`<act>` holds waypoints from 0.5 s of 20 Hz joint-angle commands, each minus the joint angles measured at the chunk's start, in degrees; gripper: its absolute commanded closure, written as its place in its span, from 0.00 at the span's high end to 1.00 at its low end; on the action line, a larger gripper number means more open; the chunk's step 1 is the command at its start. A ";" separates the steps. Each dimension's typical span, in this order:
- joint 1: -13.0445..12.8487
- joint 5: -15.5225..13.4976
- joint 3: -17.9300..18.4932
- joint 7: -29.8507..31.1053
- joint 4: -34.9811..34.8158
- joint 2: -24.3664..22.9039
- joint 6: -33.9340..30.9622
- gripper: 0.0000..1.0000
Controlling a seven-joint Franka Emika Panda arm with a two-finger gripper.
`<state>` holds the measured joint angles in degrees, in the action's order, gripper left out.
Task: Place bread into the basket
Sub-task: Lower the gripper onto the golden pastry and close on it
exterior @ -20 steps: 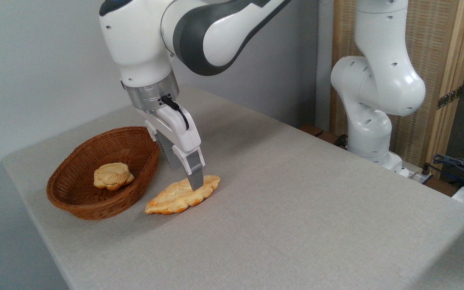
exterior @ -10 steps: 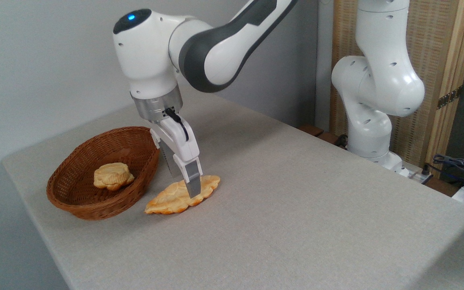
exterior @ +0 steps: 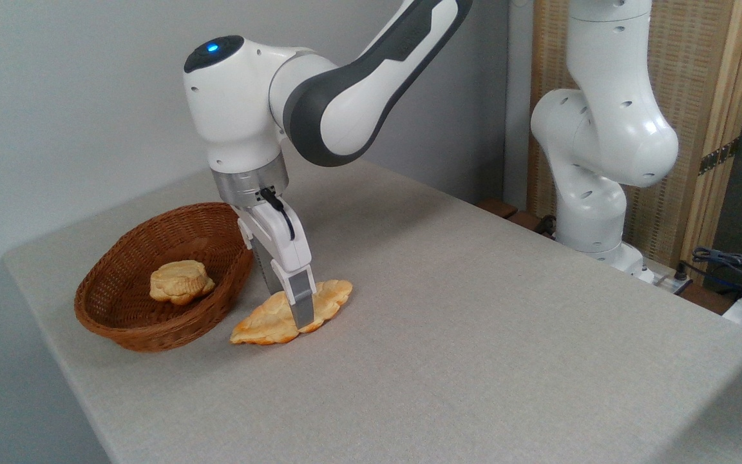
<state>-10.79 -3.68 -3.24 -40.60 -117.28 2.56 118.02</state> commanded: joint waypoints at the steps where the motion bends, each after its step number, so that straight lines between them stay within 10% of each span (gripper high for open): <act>1: -0.64 0.60 0.51 -0.88 -0.32 0.07 1.60 0.49; 10: -0.64 0.42 0.51 -2.29 -0.14 -0.19 1.07 0.39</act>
<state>-10.80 -3.62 -3.22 -42.11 -117.26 2.61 118.11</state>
